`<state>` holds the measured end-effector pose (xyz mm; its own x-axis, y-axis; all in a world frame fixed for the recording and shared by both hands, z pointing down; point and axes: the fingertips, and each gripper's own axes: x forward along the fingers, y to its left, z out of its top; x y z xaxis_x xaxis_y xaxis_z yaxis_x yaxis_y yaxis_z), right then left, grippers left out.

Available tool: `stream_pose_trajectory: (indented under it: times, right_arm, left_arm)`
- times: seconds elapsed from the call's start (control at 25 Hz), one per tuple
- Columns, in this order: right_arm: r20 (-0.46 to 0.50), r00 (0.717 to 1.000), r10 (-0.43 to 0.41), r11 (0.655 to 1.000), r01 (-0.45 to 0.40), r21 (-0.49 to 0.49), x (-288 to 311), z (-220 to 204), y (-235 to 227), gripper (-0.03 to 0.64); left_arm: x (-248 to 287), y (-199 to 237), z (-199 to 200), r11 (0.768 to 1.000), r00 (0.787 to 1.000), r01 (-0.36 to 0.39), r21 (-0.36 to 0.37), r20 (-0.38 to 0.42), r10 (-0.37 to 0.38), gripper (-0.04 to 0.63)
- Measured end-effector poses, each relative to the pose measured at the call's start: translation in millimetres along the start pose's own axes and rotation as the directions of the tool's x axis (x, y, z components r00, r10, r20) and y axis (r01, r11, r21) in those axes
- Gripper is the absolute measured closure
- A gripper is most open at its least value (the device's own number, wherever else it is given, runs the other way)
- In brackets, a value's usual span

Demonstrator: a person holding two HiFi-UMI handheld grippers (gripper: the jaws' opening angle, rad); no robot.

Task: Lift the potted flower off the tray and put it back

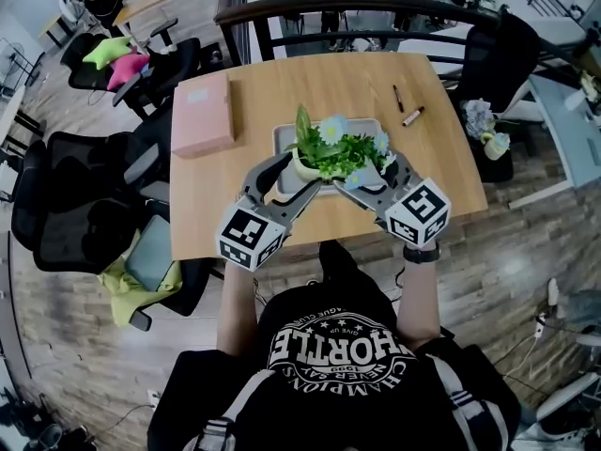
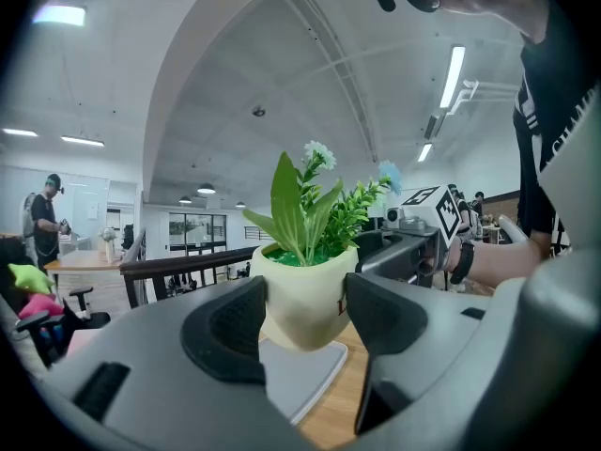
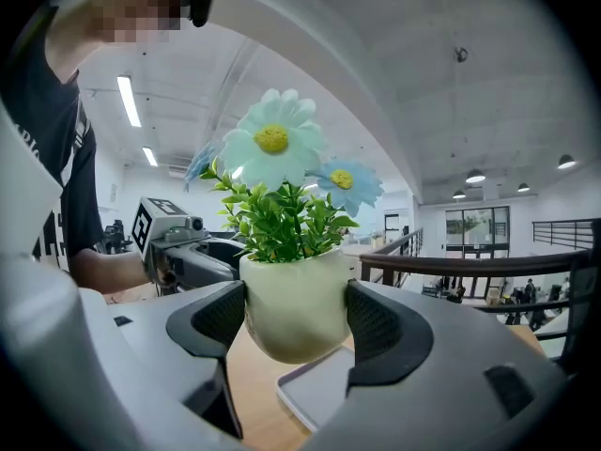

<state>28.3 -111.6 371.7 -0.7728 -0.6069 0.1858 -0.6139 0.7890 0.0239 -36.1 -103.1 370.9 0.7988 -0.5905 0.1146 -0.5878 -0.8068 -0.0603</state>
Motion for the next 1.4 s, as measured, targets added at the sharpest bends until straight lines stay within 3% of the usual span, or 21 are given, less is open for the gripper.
stream_pose_trajectory:
  times: [0.6,1.0,1.4]
  right_arm:
    - [-0.025,1.000,0.007,1.000,-0.007,0.004,-15.5,-4.2,57.9,0.259]
    - [-0.016,1.000,0.026,1.000,-0.026,-0.008,-24.0,10.2,60.2,0.259]
    - [-0.017,0.997,0.079,0.997,-0.079,-0.022,-39.6,18.4,58.2,0.259]
  left_arm:
    - [-50.5,-32.0,-7.6,1.000,1.000,-0.007,-0.030,0.006,0.007,0.310]
    - [-54.6,-38.3,9.4,1.000,0.999,-0.025,-0.012,0.022,0.025,0.310]
    - [-51.9,-53.2,19.7,0.996,0.997,-0.077,-0.041,0.026,0.078,0.310]
